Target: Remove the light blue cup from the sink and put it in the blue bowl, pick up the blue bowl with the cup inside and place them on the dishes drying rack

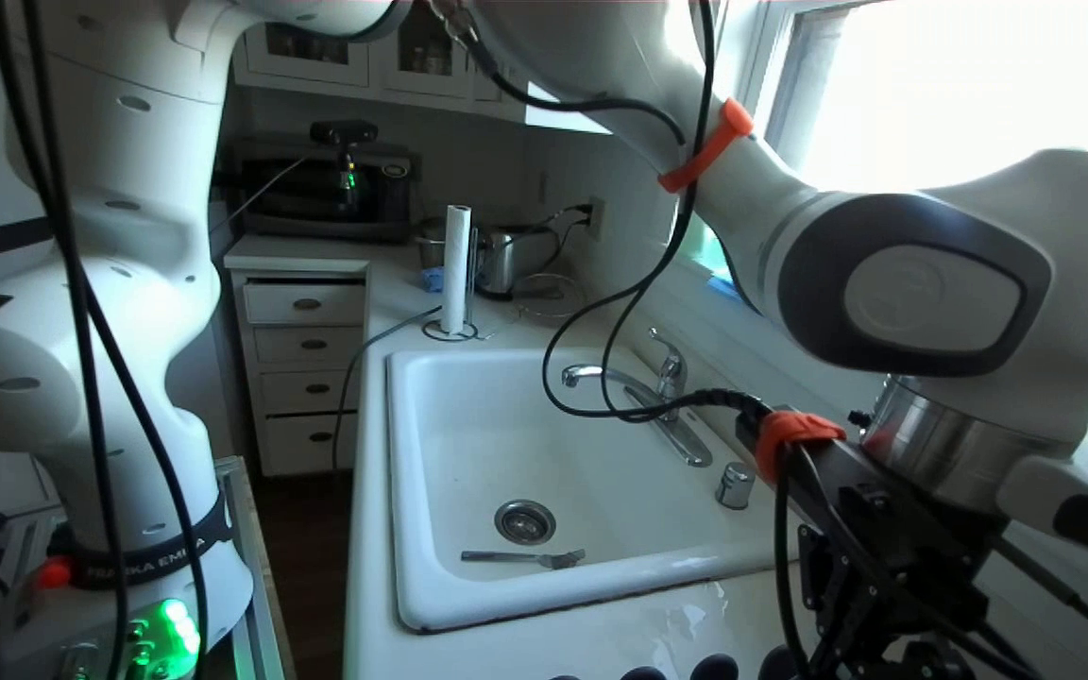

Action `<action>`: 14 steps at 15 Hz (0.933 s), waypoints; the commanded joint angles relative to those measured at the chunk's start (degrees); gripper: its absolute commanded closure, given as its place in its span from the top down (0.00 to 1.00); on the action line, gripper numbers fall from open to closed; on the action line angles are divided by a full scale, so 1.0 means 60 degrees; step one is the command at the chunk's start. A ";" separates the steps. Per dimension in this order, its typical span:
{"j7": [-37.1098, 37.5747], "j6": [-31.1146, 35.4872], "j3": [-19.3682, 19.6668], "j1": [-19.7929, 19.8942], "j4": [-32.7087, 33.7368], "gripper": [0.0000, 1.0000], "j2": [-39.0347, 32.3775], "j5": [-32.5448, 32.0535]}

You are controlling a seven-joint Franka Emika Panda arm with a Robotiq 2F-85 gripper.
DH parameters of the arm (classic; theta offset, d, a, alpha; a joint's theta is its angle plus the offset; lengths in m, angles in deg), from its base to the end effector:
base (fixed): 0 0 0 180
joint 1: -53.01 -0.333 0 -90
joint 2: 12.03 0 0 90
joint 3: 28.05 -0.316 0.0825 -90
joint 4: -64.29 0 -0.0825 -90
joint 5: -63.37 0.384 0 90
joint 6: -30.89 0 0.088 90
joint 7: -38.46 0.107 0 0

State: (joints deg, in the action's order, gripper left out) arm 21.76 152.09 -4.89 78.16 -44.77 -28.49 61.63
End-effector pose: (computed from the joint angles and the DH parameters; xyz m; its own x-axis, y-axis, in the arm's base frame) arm 0.4123 -0.4474 0.3568 0.8598 -0.5022 -0.0918 -0.4919 -0.8631 0.1148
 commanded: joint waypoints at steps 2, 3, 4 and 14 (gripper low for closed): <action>0.0302 0.0289 -0.0154 0.0256 0.0339 0.01 -0.0308 0.0123; 0.0340 0.0353 -0.0161 0.0268 0.0343 0.01 -0.0337 0.0136; 0.0378 0.0408 -0.0171 0.0279 0.0369 0.28 -0.0381 0.0154; 0.0282 0.0370 -0.0515 0.0184 0.0596 0.91 0.0124 0.0657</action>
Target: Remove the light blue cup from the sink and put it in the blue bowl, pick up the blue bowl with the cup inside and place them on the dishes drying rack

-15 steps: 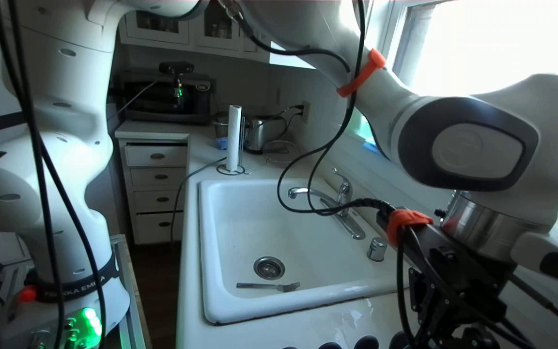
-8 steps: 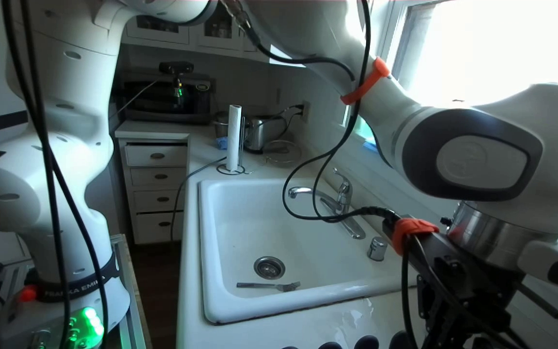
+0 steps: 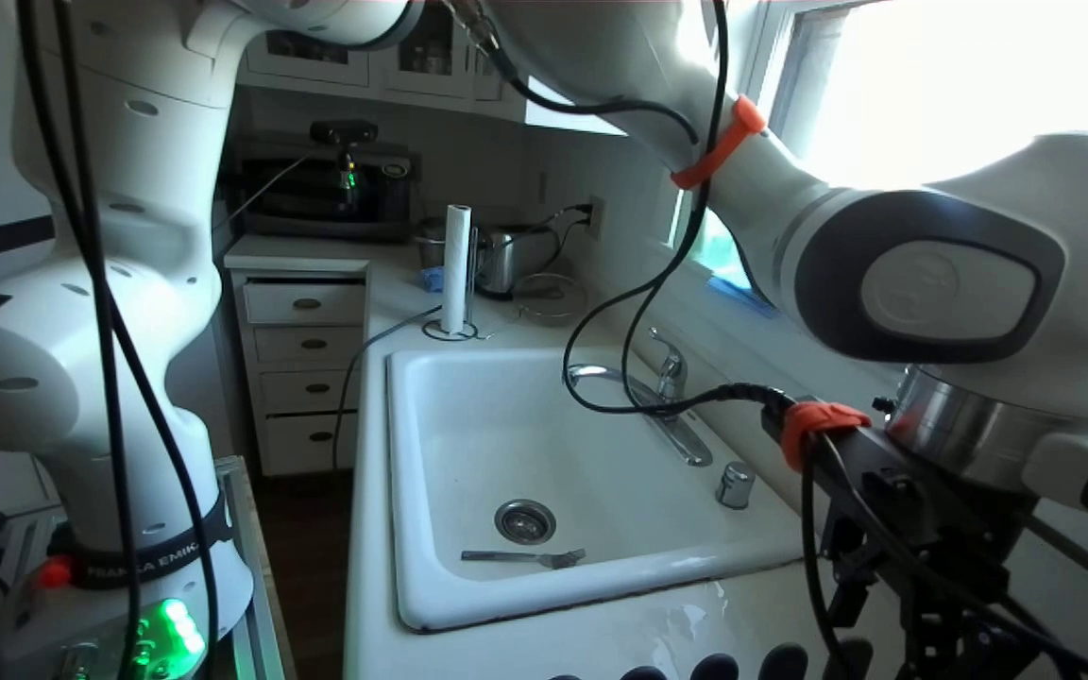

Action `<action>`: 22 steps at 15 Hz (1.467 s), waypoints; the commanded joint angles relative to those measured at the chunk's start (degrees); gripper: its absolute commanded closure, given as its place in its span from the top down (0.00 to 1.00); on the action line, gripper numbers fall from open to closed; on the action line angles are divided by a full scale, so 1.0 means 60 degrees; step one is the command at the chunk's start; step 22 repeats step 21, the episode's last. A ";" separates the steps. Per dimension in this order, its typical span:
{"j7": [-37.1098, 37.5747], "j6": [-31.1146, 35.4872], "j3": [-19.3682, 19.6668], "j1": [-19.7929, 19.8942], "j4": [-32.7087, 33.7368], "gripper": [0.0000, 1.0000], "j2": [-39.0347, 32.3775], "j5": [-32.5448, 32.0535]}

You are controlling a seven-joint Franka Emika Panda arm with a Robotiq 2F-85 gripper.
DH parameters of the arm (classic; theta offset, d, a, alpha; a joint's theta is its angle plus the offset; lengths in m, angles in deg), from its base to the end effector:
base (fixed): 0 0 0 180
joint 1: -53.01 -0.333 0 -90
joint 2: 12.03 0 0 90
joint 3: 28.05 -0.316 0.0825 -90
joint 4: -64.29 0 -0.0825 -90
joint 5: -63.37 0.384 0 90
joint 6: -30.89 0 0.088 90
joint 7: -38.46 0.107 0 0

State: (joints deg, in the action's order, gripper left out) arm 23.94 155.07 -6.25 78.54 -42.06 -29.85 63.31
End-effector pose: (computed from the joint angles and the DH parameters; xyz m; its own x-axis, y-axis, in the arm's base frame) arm 0.4352 -0.4510 0.3671 0.8500 -0.5267 -0.0084 -0.5223 -0.8448 0.1161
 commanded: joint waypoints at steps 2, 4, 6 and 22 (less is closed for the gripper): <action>0.0189 -0.0156 -0.0350 -0.0046 0.0197 1.00 0.0636 0.0361; 0.0761 0.0115 -0.0278 -0.0338 0.0034 1.00 0.1007 -0.0189; 0.1391 0.0270 -0.0149 -0.0681 -0.0143 1.00 0.1426 -0.1203; 0.4542 -0.0130 -0.0282 -0.1191 -0.0457 1.00 0.2894 -0.6153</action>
